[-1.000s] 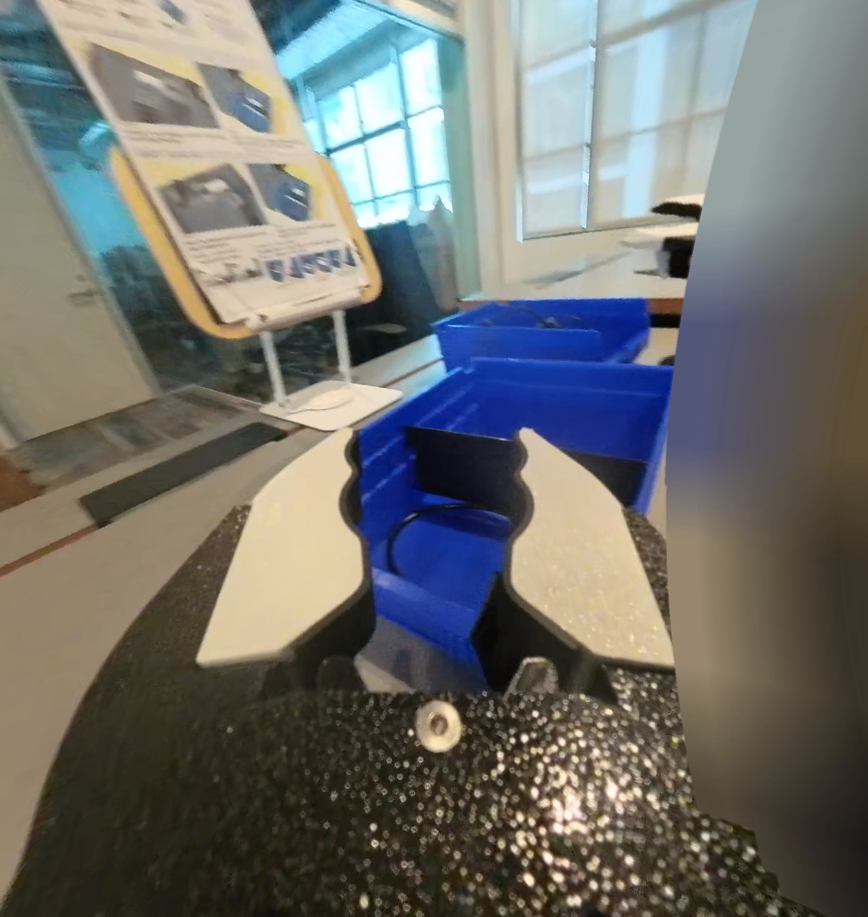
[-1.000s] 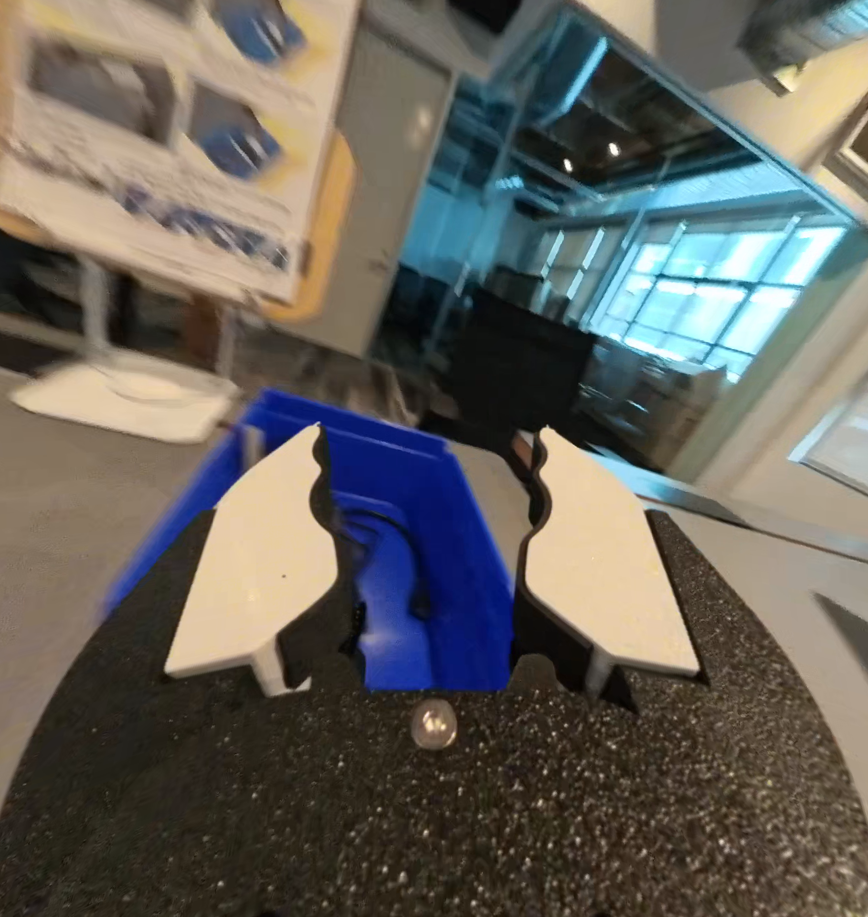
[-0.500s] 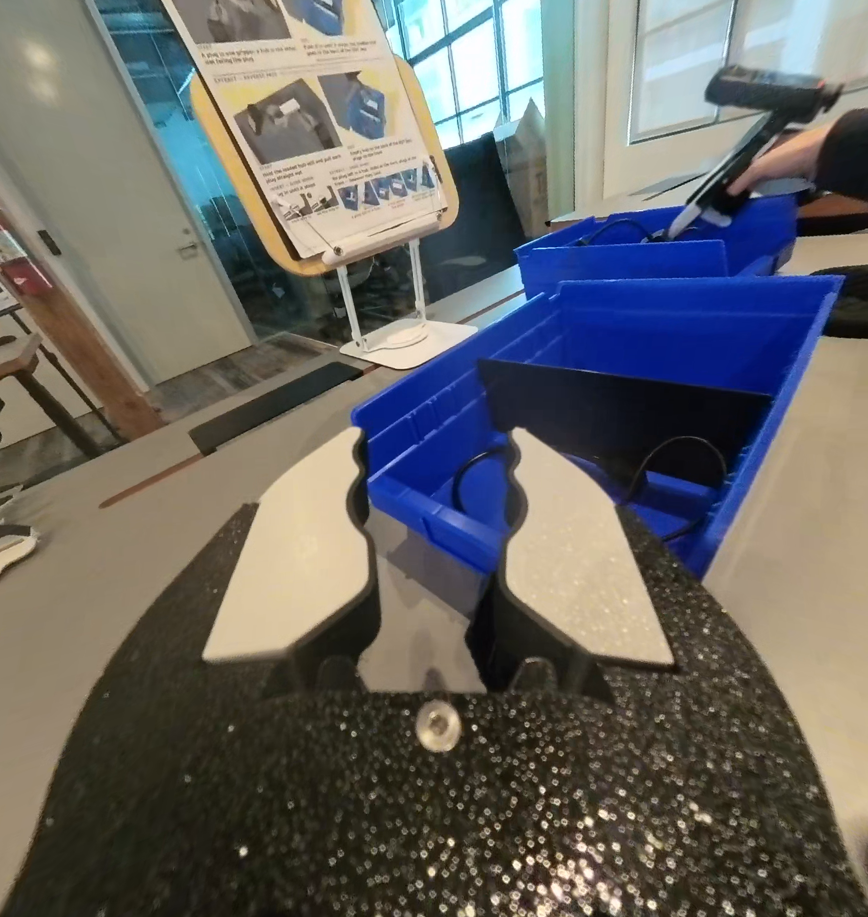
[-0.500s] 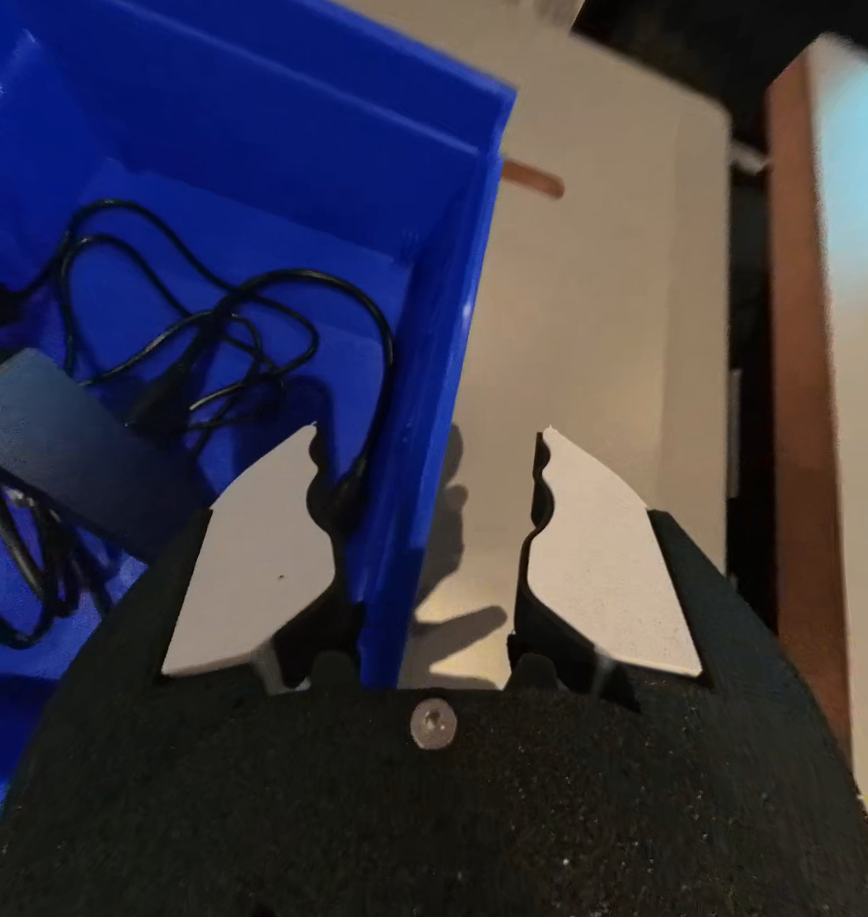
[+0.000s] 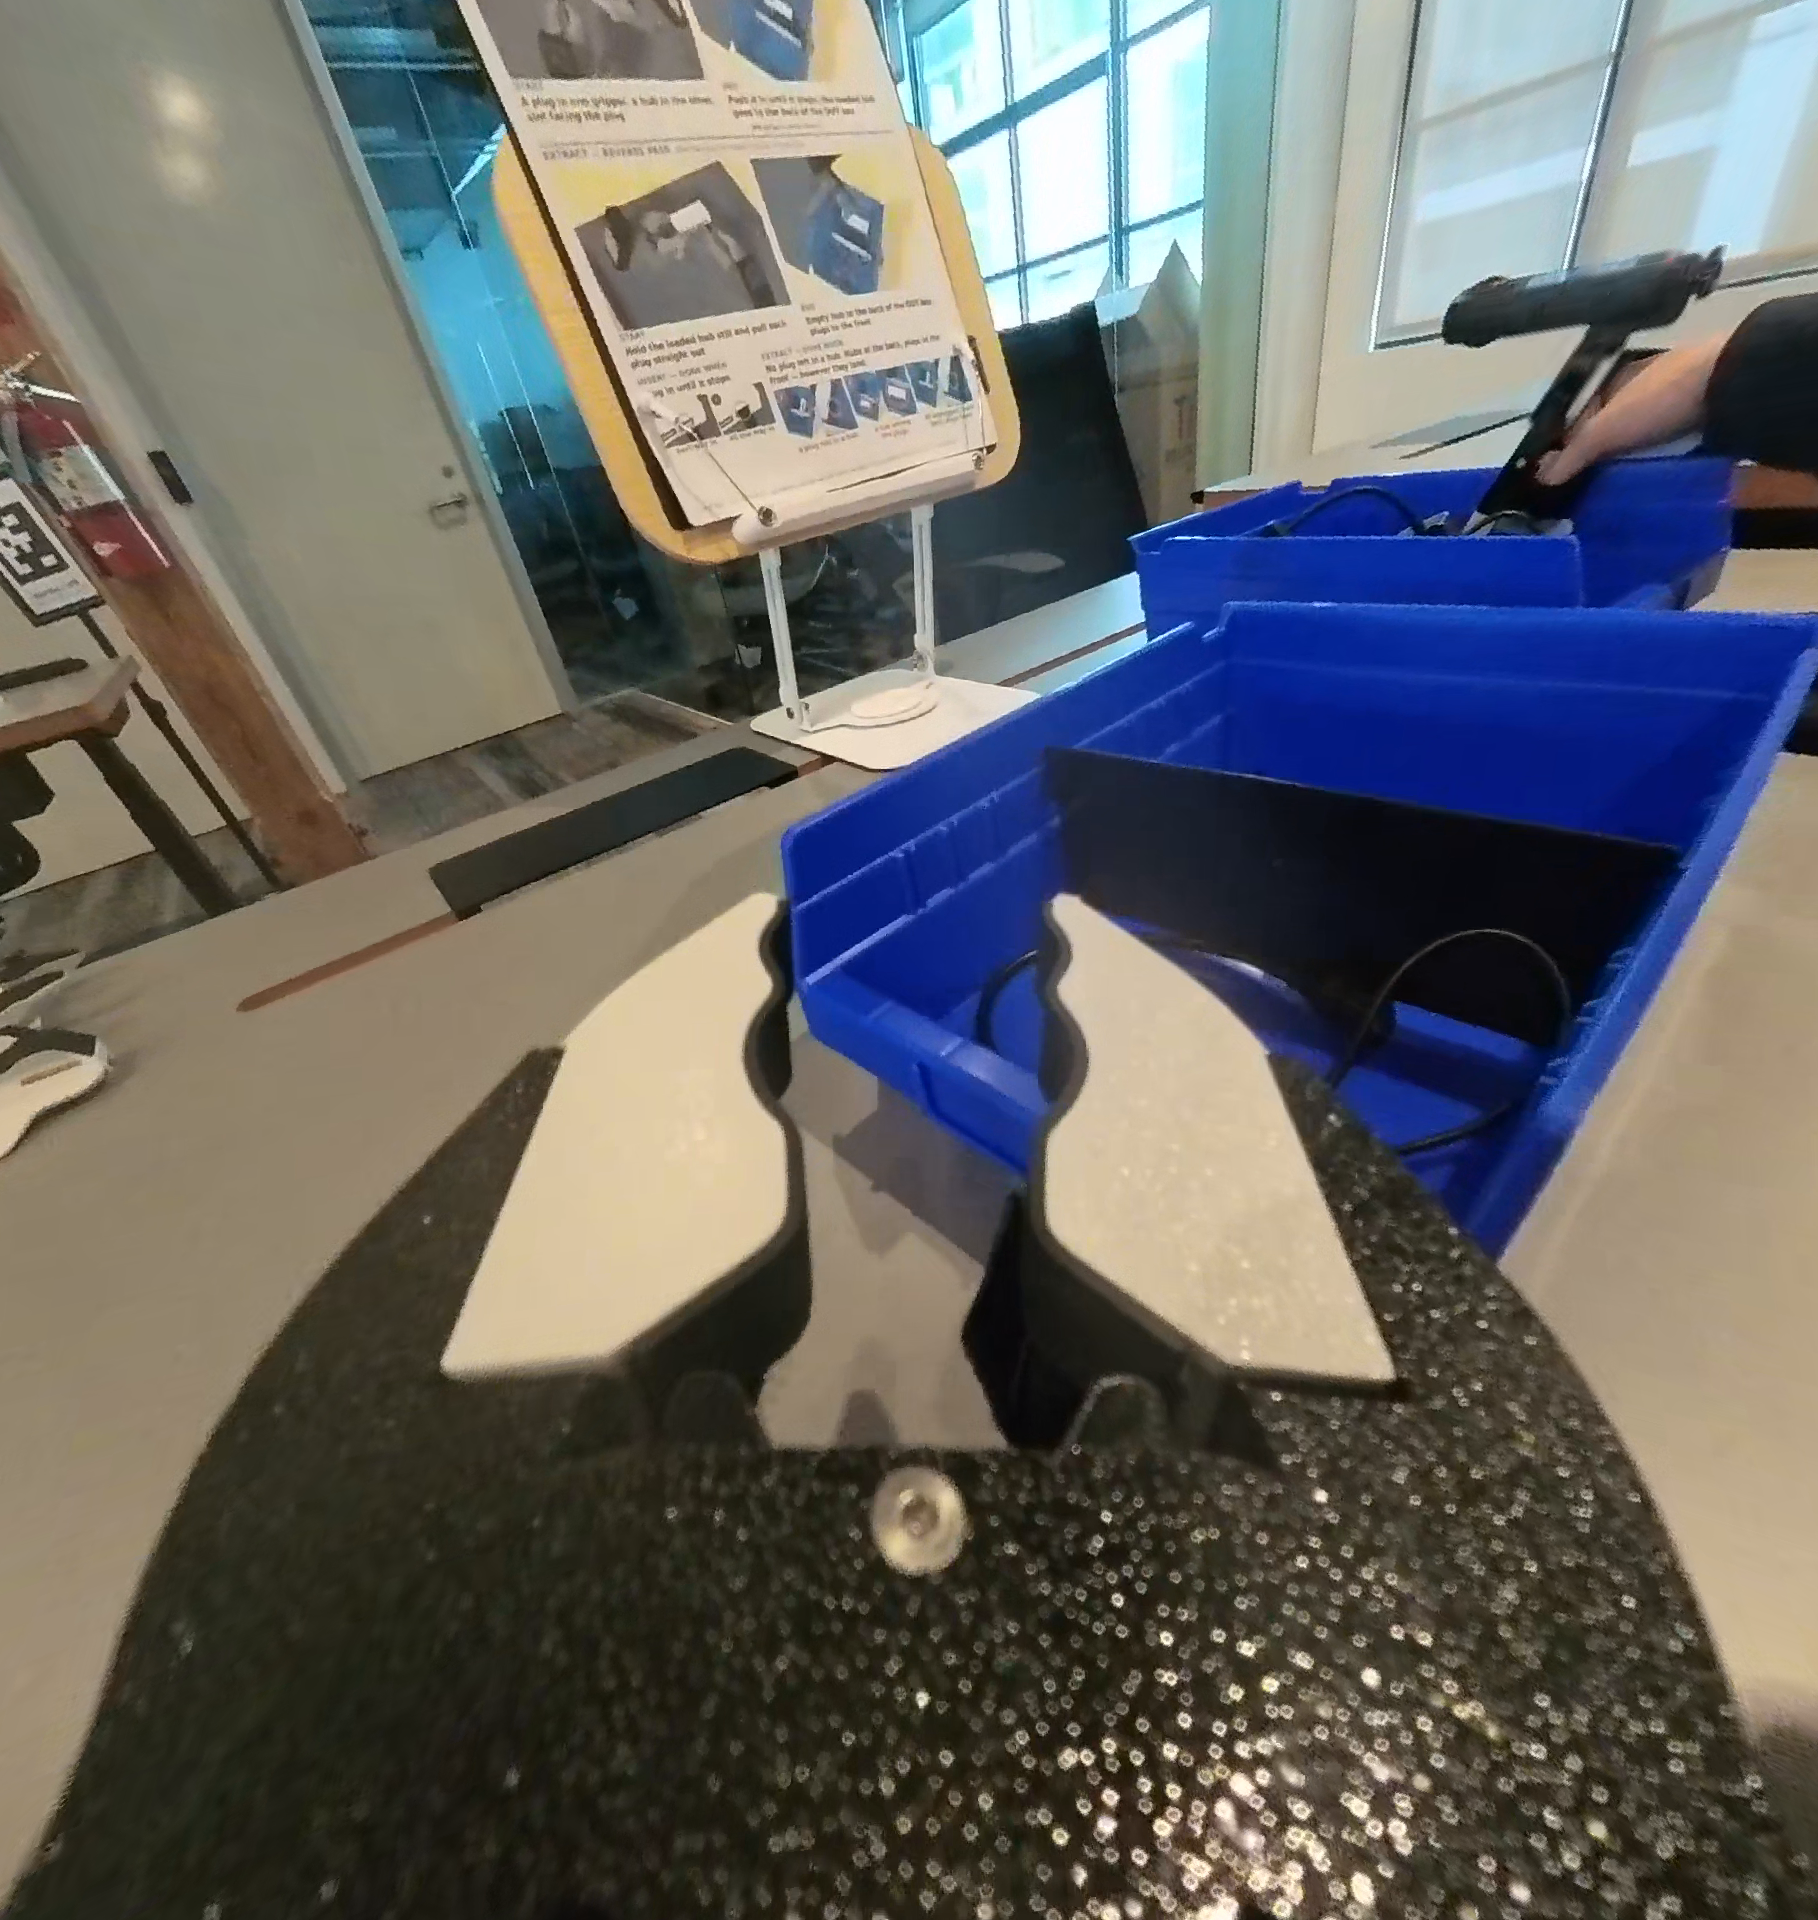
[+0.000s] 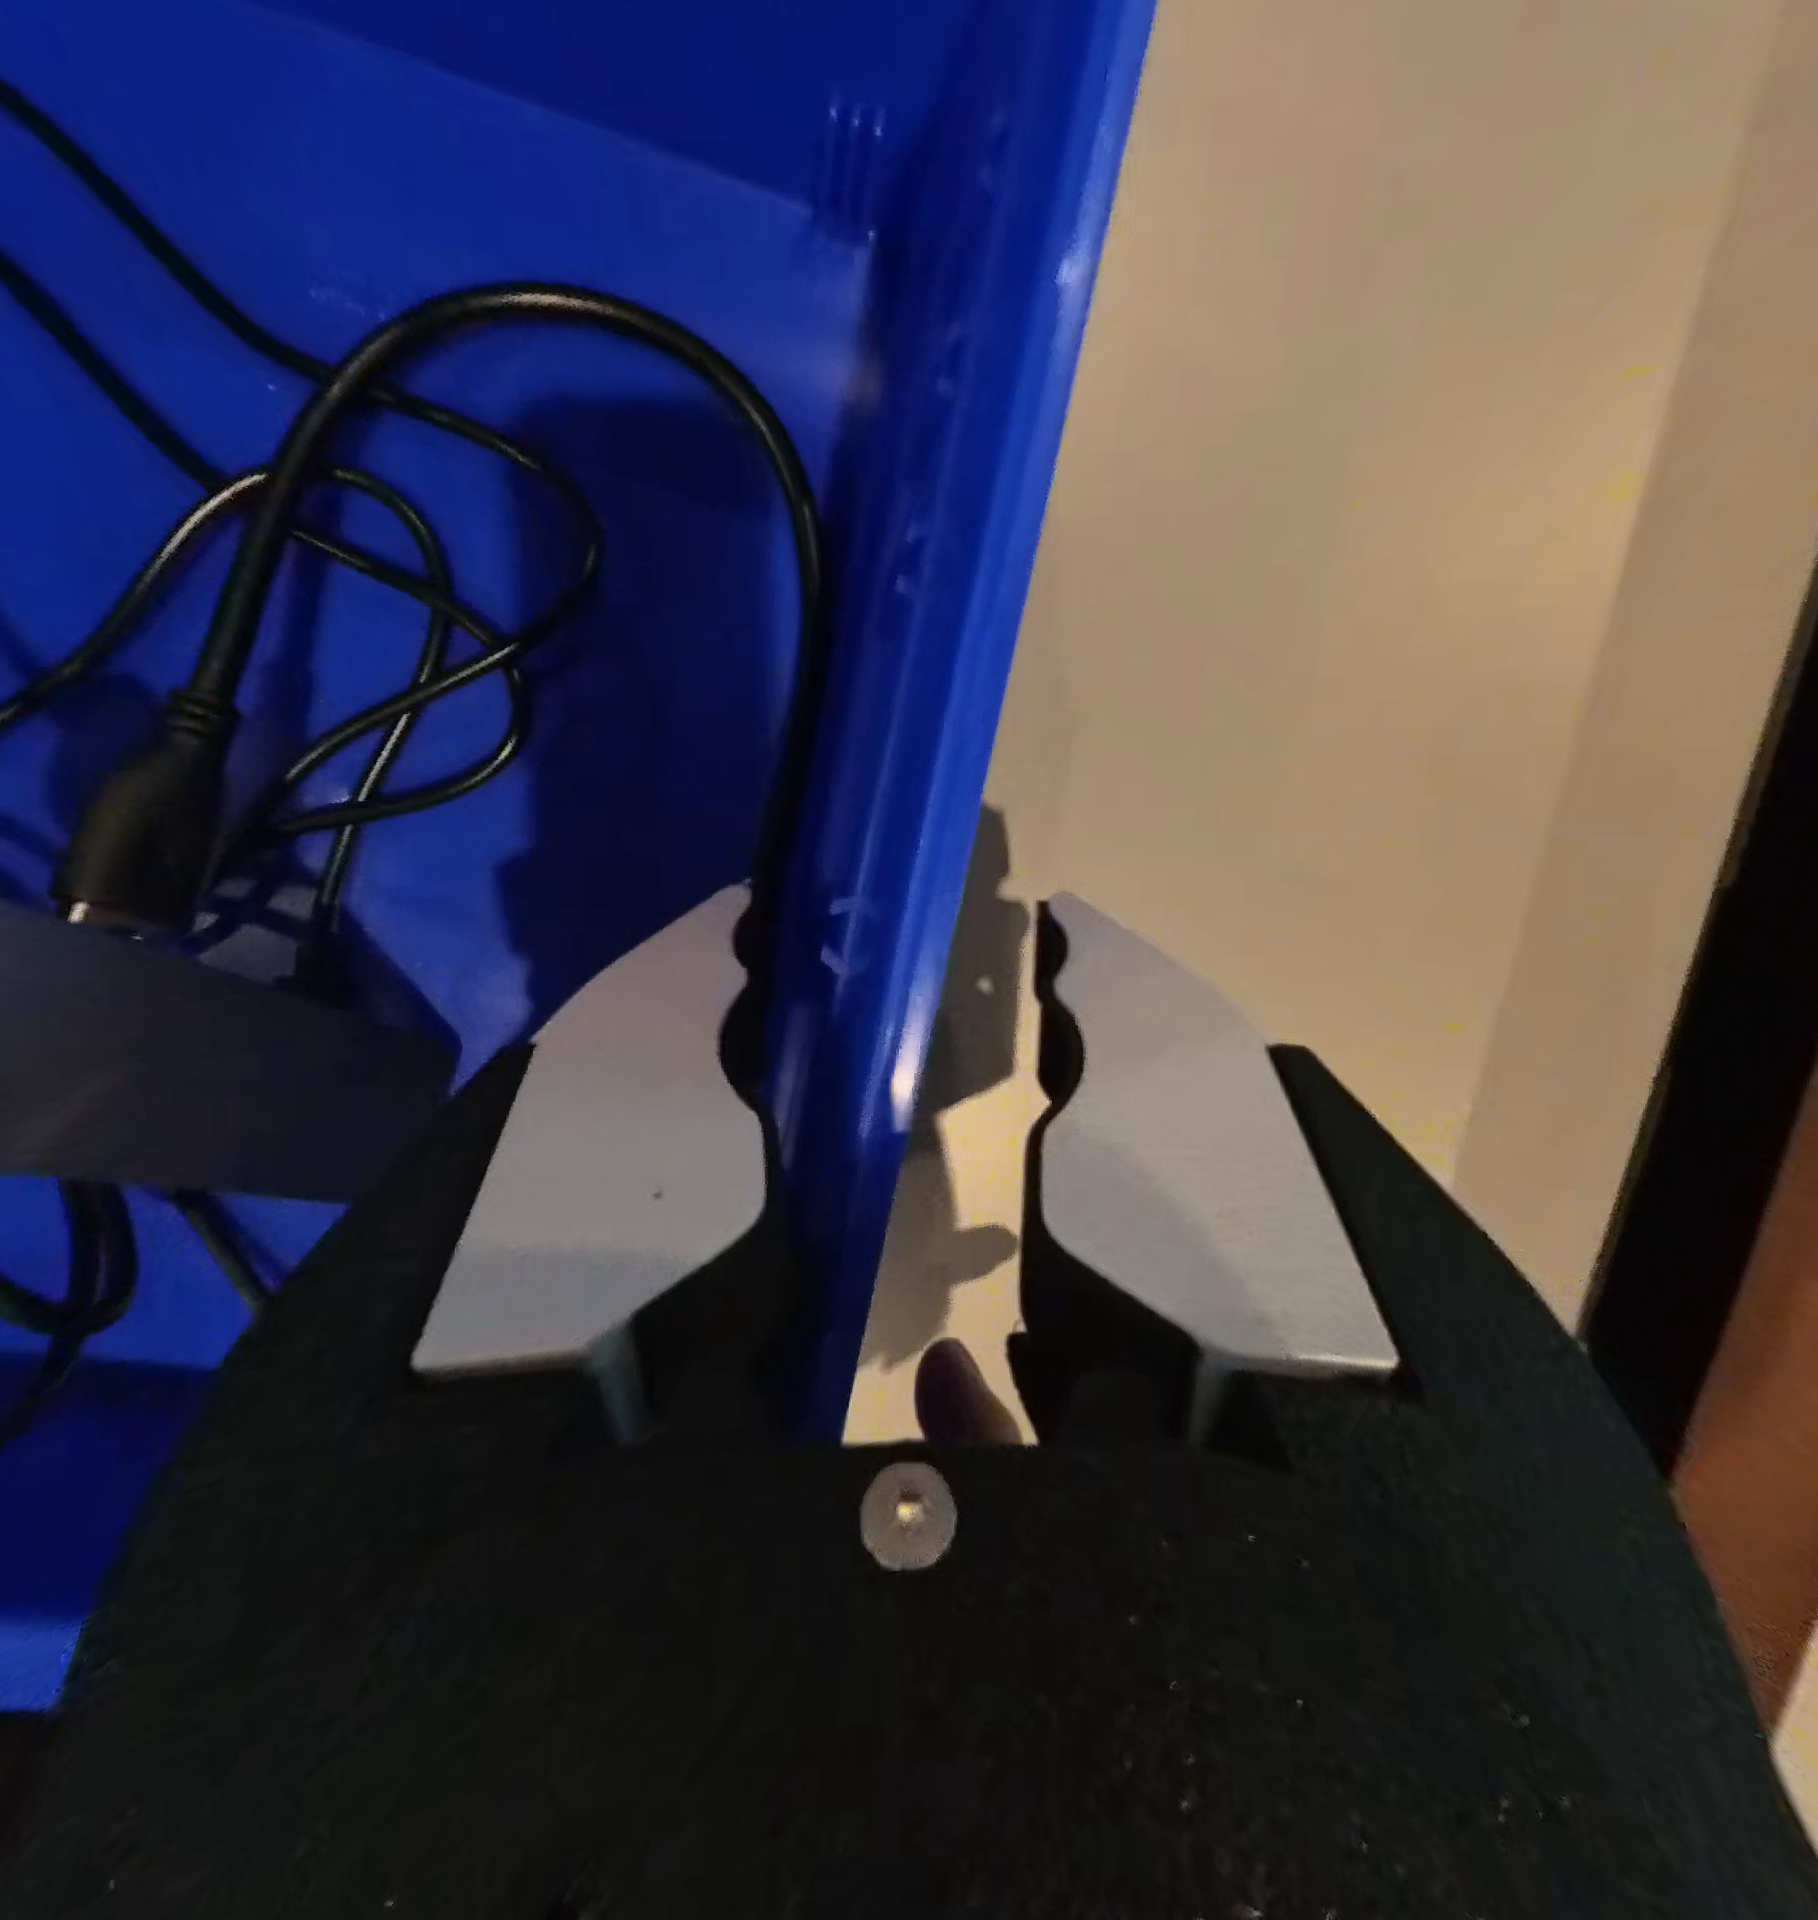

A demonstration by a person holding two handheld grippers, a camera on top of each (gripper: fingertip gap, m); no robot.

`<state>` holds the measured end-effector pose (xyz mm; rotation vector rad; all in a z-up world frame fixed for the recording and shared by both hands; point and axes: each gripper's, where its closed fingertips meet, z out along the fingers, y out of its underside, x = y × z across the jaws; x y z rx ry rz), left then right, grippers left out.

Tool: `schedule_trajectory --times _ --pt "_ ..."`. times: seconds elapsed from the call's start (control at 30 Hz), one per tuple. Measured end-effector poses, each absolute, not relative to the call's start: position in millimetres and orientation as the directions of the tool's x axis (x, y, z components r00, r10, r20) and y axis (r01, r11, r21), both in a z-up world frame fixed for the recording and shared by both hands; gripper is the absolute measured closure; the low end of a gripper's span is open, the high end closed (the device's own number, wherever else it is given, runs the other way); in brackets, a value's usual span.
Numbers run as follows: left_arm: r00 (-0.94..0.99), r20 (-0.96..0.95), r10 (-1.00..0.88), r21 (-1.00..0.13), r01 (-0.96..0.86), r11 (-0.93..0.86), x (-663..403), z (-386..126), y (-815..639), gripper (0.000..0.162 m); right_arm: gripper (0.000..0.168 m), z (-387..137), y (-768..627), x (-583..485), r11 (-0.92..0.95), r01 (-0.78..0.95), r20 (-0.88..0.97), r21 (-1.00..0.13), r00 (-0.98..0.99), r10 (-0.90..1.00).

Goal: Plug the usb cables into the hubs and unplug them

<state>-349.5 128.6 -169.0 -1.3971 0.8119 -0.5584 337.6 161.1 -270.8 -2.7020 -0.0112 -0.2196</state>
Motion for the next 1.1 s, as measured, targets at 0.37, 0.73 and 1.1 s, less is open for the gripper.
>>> schedule_trajectory --times 0.37,0.73,1.1 --pt "0.61 -0.167 -0.774 -0.986 -0.113 0.123 -347.4 -174.7 126.4 0.122 0.162 -270.0 154.7 316.8 -0.922 -0.089 -0.03 -0.376 0.996 -0.084" --pt "0.629 -0.133 -0.766 -0.991 -0.066 0.118 -356.5 -176.6 132.4 0.126 0.164 -253.7 143.7 310.5 -0.856 -0.24 -0.146 -0.458 0.97 -0.194" --pt "0.674 -0.074 -0.735 -0.994 0.012 0.112 -373.9 -169.9 140.6 0.127 0.163 -121.9 166.2 231.9 -0.761 -0.142 -0.237 -0.633 0.971 0.016"
